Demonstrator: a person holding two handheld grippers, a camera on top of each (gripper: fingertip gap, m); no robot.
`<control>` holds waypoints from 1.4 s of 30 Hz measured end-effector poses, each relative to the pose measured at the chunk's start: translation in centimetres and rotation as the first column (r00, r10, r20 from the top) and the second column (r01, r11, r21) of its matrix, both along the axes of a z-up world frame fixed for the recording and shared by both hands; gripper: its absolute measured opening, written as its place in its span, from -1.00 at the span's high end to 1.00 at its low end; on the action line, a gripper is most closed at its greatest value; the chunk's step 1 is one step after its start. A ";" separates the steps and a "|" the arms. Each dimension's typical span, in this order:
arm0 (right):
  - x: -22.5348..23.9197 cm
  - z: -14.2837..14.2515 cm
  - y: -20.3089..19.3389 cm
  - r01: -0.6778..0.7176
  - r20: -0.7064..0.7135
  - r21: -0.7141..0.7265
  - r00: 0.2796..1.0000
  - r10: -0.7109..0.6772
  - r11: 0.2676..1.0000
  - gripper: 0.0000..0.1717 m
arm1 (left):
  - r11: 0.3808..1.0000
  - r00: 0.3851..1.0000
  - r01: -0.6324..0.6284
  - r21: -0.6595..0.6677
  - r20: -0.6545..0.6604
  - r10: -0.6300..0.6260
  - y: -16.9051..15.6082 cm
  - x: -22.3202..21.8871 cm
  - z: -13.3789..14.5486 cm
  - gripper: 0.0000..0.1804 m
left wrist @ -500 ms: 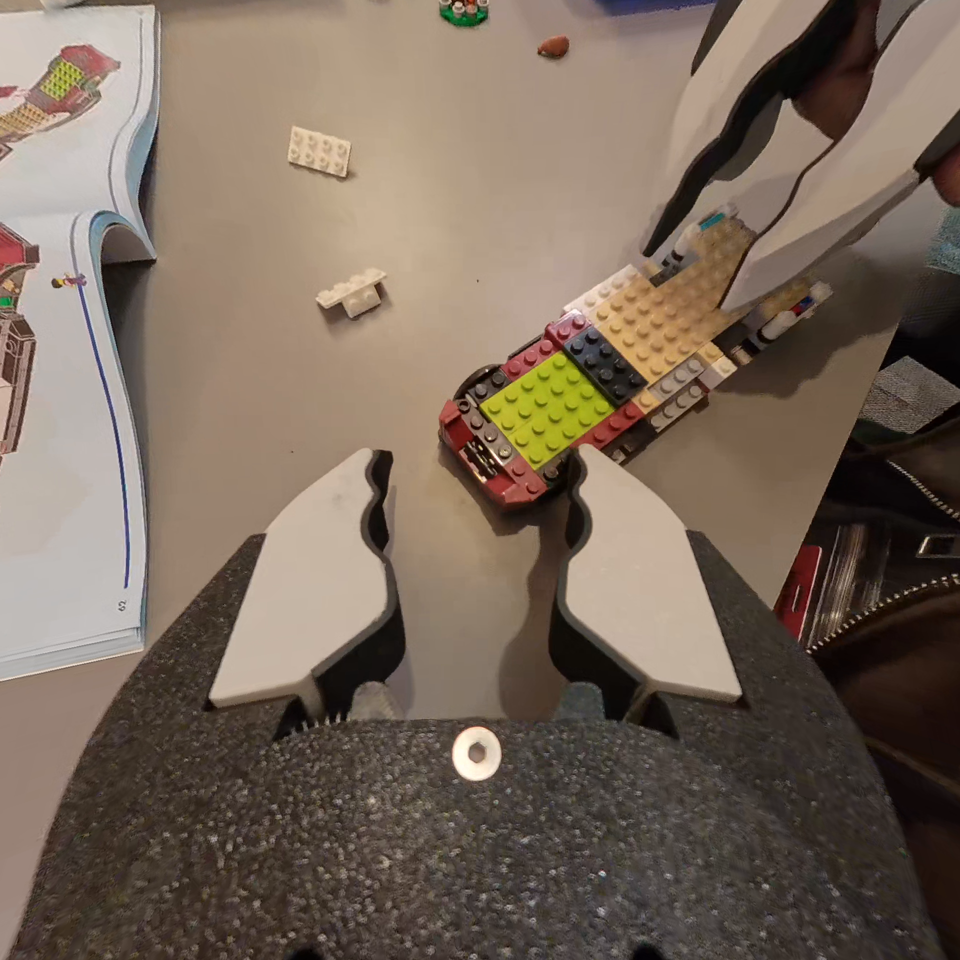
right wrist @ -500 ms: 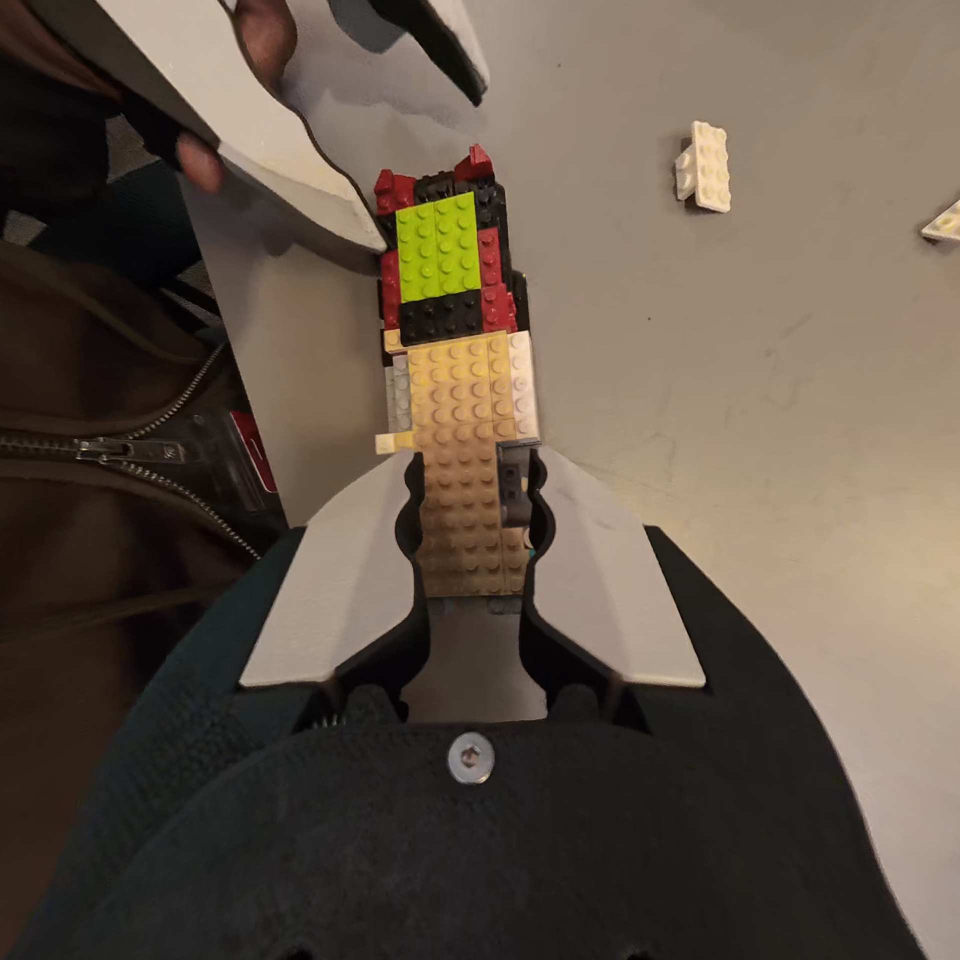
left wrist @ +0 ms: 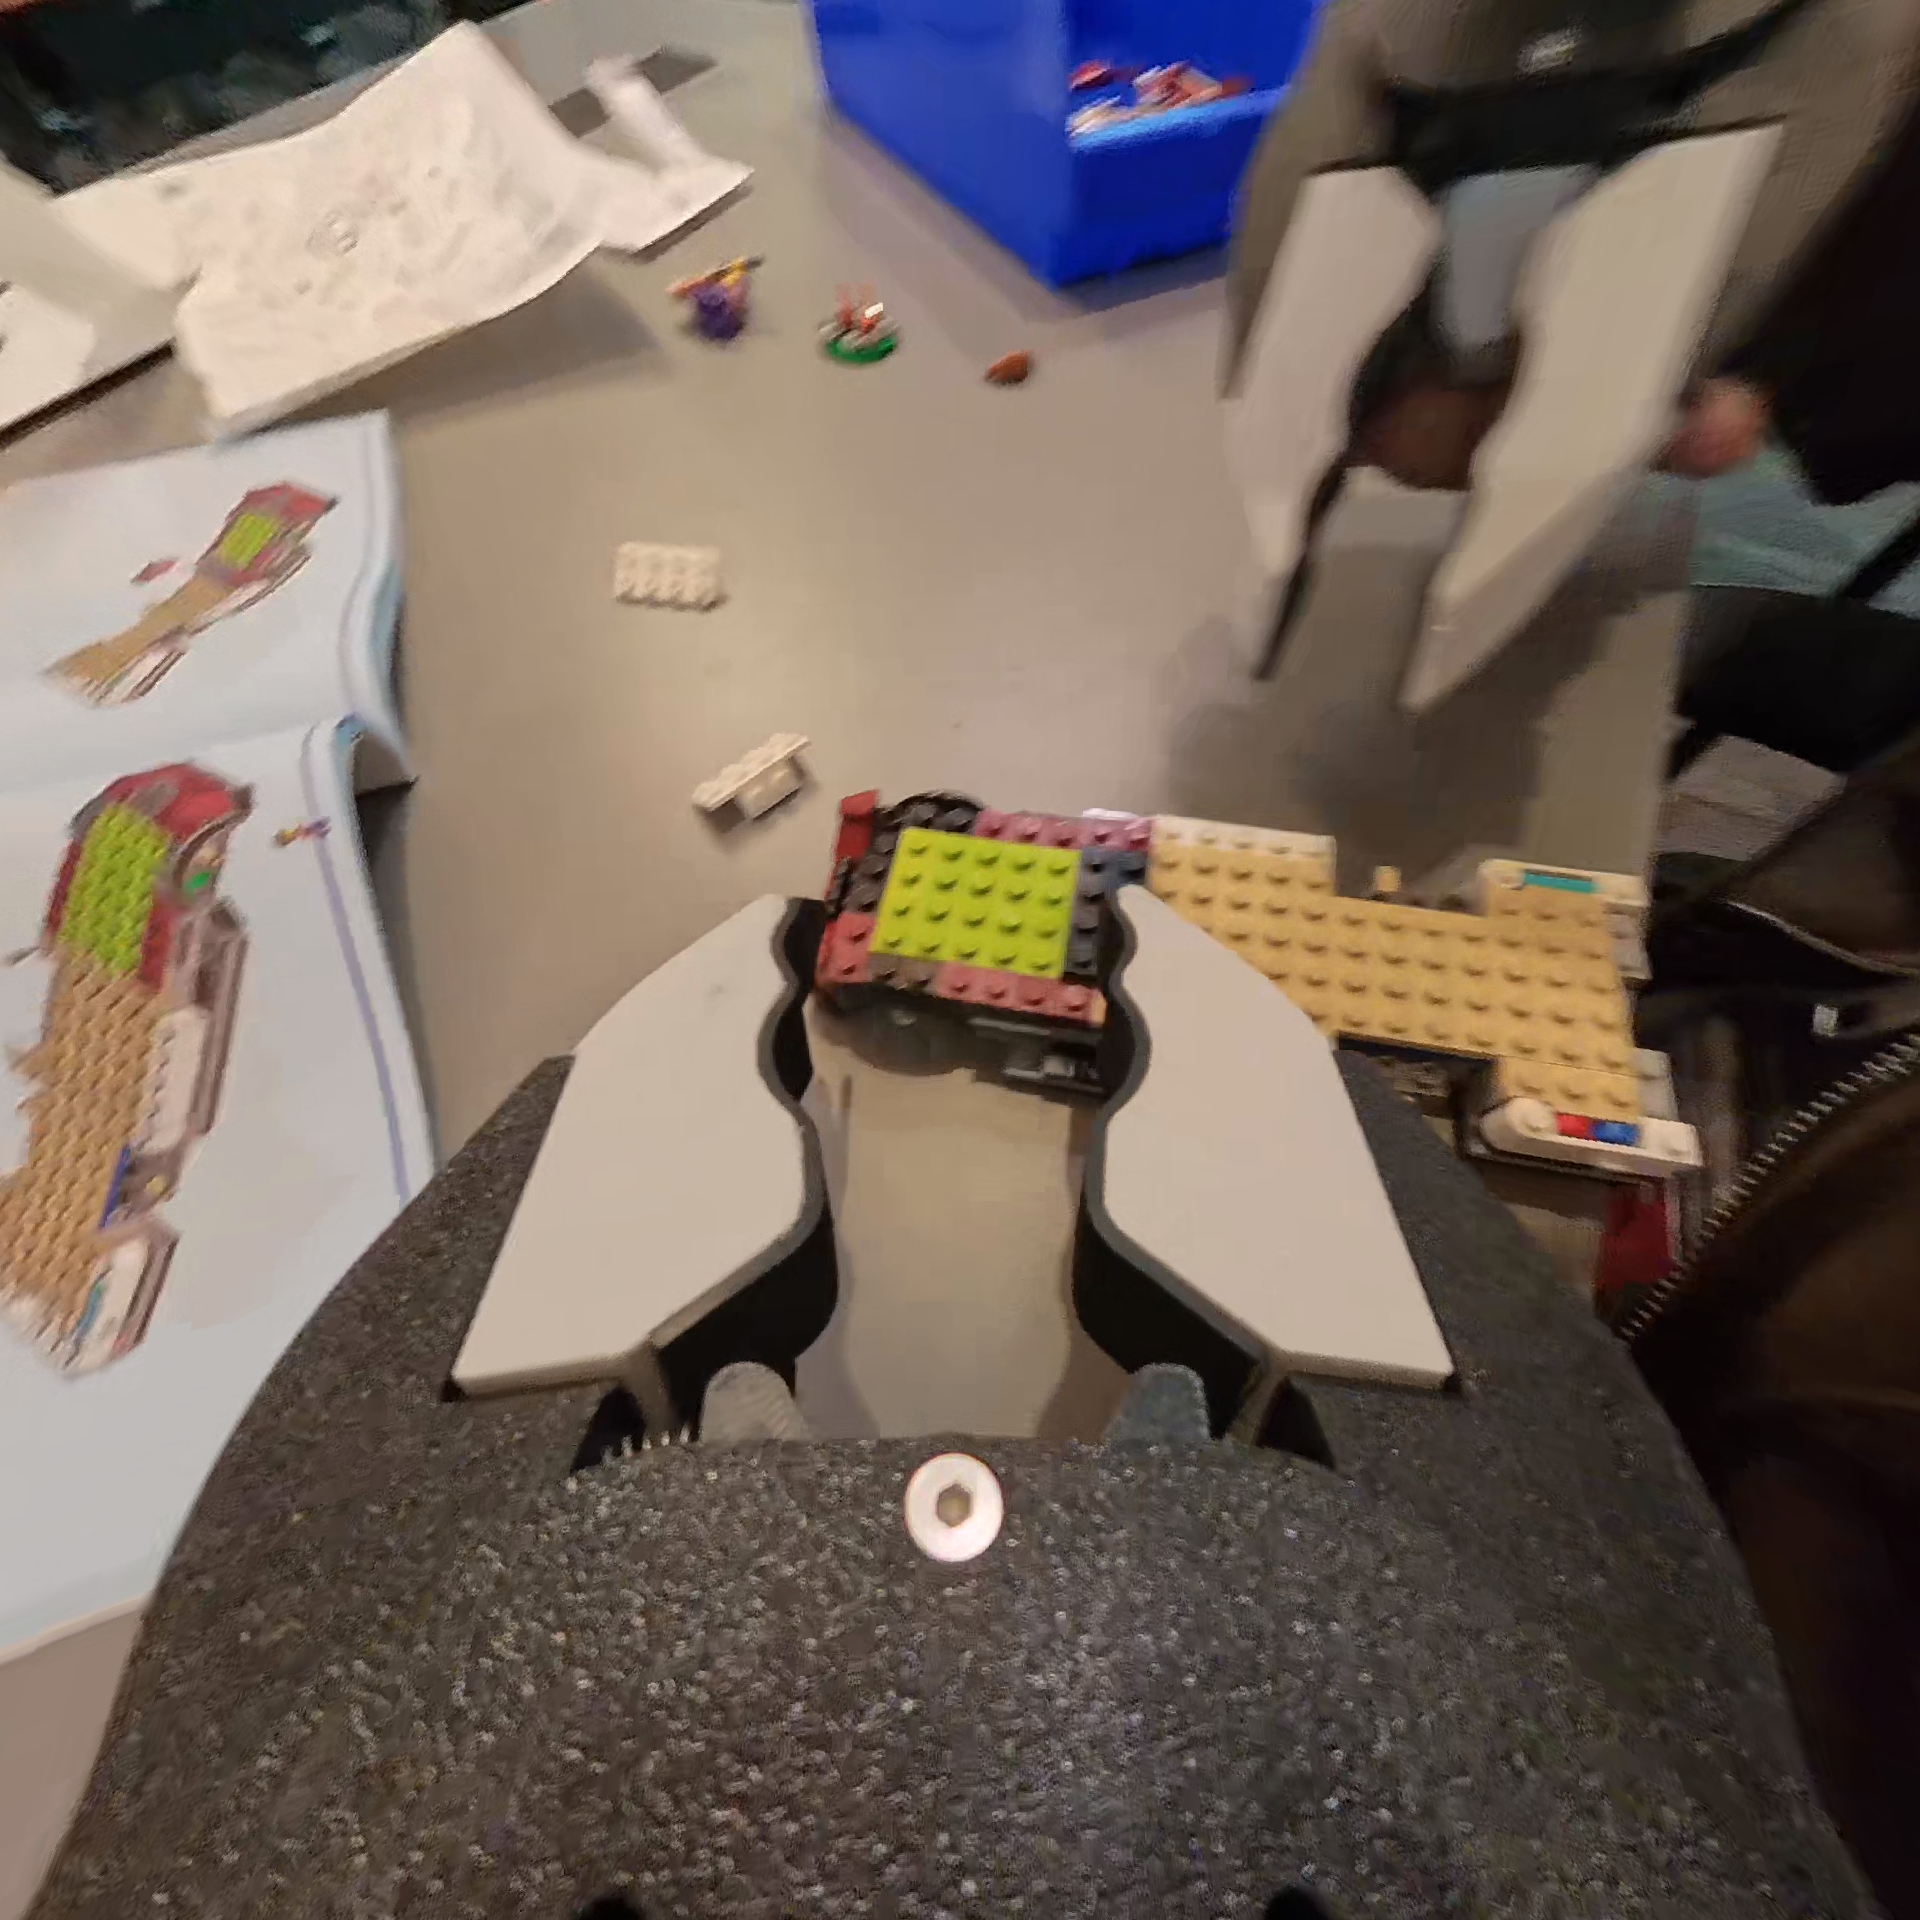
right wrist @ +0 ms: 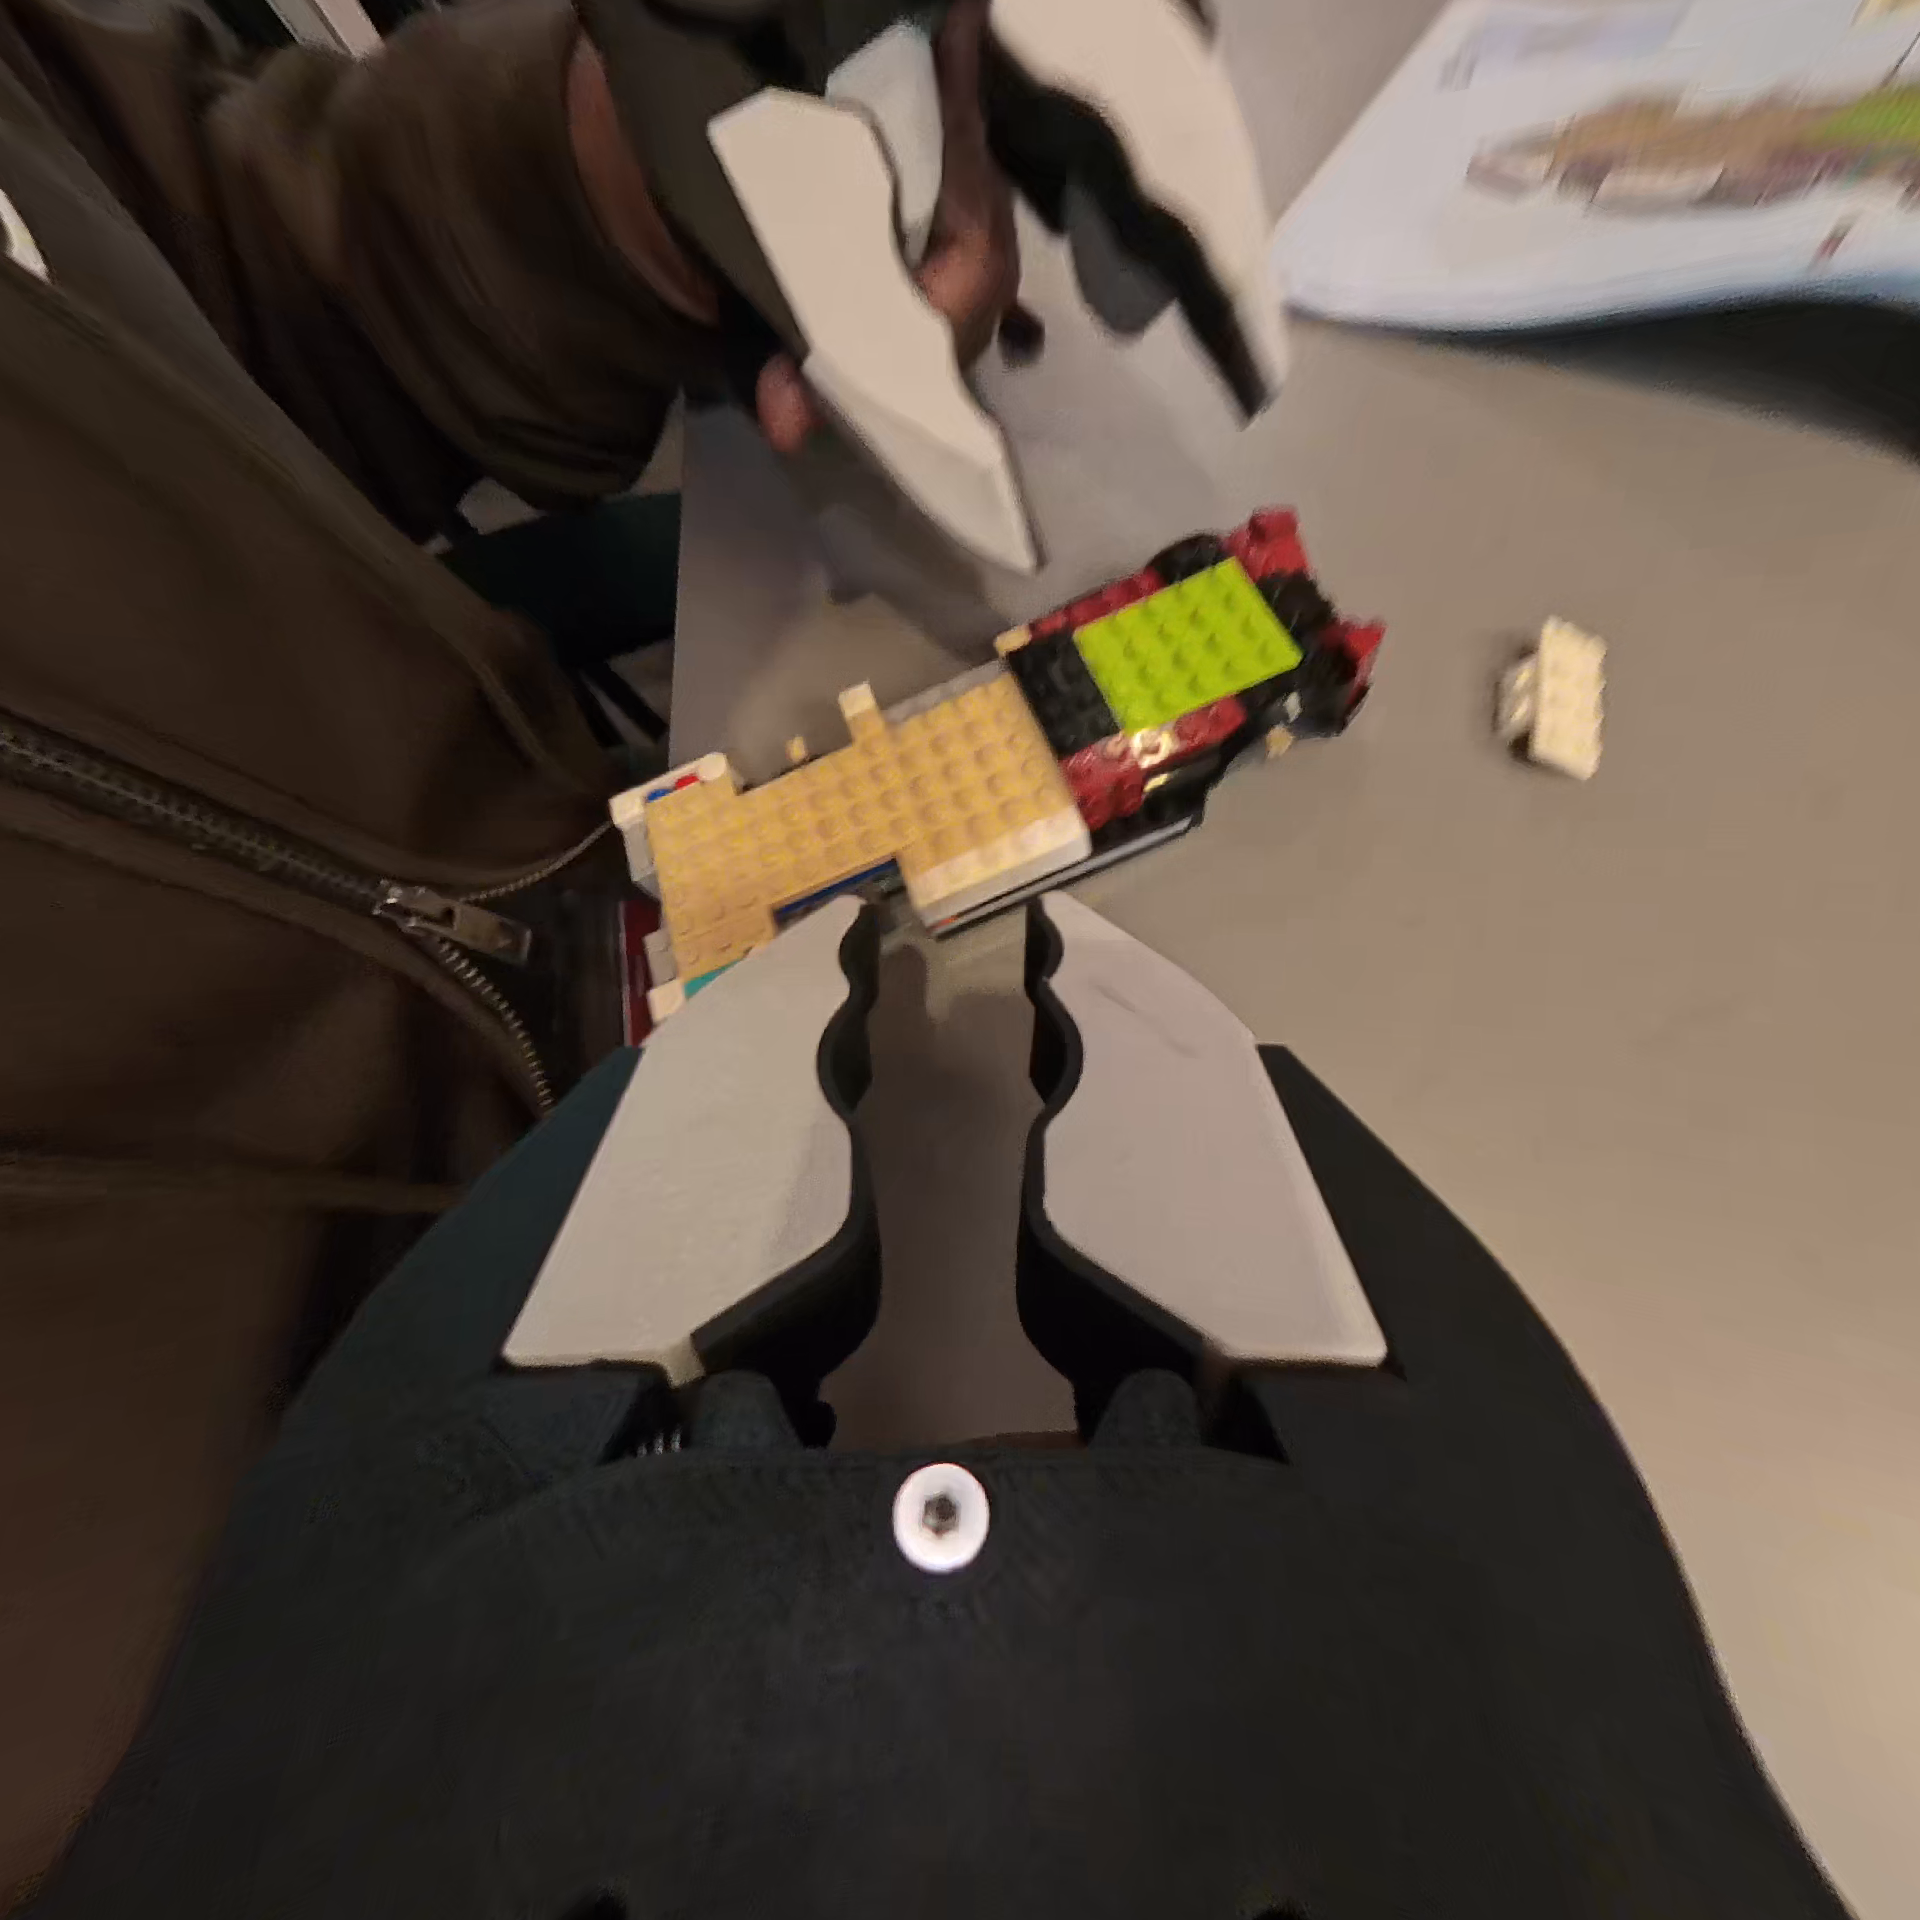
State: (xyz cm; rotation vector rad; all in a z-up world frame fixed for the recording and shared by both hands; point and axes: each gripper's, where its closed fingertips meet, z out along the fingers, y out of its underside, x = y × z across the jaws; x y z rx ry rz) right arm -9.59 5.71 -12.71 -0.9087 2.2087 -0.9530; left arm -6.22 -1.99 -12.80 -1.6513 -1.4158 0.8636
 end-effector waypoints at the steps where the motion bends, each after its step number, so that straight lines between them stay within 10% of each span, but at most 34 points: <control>1: 0.0 0.2 -0.6 -0.013 0.011 -0.033 1.000 0.013 0.999 0.70 | 0.999 0.999 0.043 0.009 -0.012 -0.043 0.7 -0.1 0.2 0.45; 23: 1.1 -2.5 -4.3 -0.263 -0.116 -0.070 0.960 0.255 0.962 0.78 | 0.968 0.970 0.217 -0.128 0.141 -0.199 2.9 -1.0 -2.4 0.77; 42: 1.1 -2.5 -4.4 -0.202 -0.134 -0.107 0.973 0.188 0.973 0.81 | 0.965 0.971 0.217 -0.148 0.135 -0.197 3.0 -1.0 -2.5 0.82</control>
